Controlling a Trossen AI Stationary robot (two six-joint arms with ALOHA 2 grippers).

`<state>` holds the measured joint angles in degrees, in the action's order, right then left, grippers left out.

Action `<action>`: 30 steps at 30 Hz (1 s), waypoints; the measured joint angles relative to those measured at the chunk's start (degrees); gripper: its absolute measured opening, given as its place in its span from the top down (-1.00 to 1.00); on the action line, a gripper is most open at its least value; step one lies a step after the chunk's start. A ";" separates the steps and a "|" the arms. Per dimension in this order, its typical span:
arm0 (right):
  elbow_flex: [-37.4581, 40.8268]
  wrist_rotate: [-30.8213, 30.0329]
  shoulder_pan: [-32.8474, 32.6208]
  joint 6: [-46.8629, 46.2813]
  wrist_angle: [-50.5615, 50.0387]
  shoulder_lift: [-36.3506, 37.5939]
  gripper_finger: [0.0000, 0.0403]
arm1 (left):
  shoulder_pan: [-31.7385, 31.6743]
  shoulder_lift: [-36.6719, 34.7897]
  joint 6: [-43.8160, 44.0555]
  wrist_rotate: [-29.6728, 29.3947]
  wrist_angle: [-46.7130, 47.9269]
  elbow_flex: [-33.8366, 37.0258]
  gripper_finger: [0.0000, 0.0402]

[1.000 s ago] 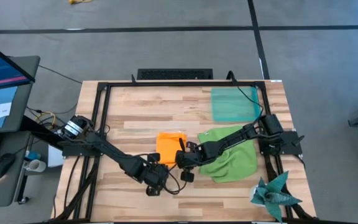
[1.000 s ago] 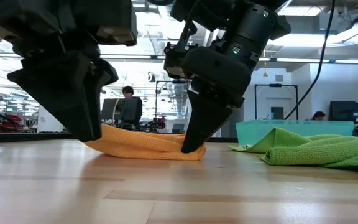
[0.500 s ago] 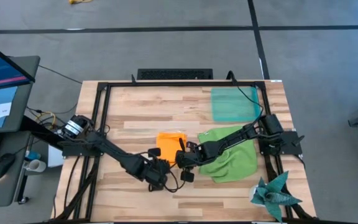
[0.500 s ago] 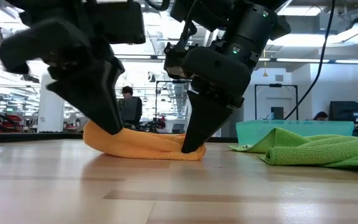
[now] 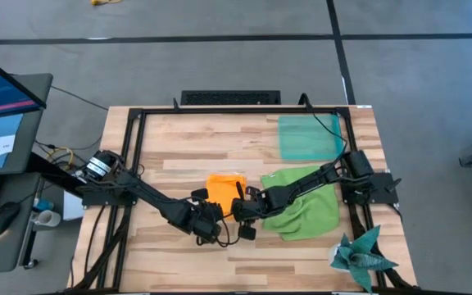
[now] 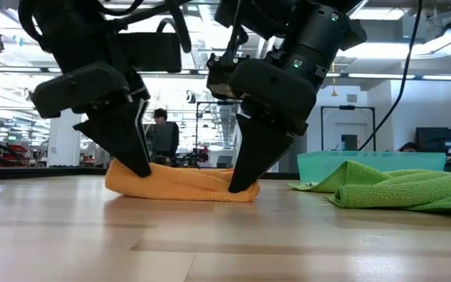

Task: Roll microfiber towels into tight, uniform cylinder then place into a basket
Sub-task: Roll the orange towel

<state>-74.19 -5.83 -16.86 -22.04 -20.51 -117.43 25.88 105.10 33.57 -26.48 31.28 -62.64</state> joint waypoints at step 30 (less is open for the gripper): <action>0.24 2.08 0.93 0.00 -4.17 3.22 0.41 | -1.34 -0.02 5.64 0.32 -3.95 4.78 0.55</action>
<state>-73.95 -3.75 -15.92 -22.04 -24.68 -114.20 24.54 105.08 39.21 -26.16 27.33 -57.86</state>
